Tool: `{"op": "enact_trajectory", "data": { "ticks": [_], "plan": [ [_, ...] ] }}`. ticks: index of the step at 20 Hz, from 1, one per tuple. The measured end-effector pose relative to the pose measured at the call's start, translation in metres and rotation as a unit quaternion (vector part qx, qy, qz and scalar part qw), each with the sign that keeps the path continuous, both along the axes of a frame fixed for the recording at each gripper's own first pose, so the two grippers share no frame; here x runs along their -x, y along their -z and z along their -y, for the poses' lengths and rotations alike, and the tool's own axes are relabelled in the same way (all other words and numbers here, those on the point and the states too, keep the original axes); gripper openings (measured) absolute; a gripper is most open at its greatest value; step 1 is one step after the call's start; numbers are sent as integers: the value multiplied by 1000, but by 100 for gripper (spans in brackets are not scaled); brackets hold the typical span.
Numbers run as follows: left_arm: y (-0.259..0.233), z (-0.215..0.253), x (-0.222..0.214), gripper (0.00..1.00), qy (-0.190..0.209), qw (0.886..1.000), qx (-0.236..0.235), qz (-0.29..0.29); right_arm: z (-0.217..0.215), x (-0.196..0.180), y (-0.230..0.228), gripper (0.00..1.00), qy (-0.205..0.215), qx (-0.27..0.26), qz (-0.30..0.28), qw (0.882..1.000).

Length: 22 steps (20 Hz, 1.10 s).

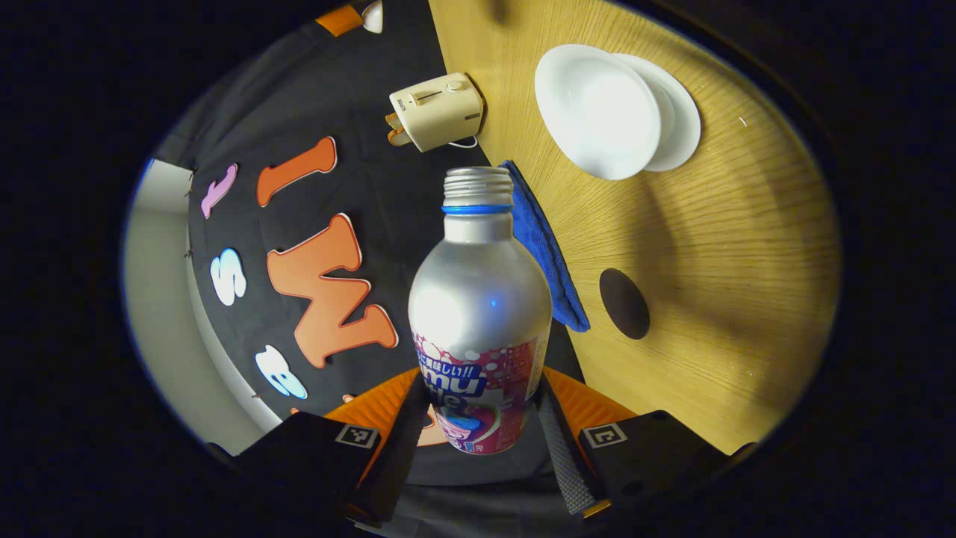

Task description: Open the teacup lid with one hand, grasp the water bottle and pour water into the teacup with the other hand; after pouring, place the water bottle on the coaster and then close the teacup lid.

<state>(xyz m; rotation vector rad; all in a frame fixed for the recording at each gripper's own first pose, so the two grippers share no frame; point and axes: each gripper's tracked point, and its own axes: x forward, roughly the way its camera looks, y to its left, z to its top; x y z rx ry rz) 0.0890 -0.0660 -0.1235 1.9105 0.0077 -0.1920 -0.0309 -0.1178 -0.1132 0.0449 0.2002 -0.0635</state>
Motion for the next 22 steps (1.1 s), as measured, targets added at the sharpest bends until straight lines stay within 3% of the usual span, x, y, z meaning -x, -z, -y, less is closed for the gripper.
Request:
{"op": "enact_trajectory", "data": {
  "ticks": [1, 4, 5, 8, 15, 22],
  "plan": [
    [-2, 0, 0, 84, 2, 1000, -6, 4, 1, 0, 1, 22, 1, 5, -1, 1000],
    [-6, 5, 4, 82, 9, 999, -27, 17, -1, 1, -2, 22, -2, 11, 1, 1000],
    [-6, 6, 5, 86, 12, 999, -32, 20, -1, 1, -2, 22, -3, 11, 1, 1000],
    [-10, 6, 1, 82, 20, 998, -46, 28, -2, 1, -3, 22, -5, 12, 1, 1000],
    [-15, 8, 1, 86, 32, 996, -63, 60, -7, 2, 1, 22, -12, 16, -6, 1000],
    [-18, 11, 7, 84, 41, 990, -88, 100, -14, 1, -4, 22, -22, 28, -3, 999]
  ]
}}
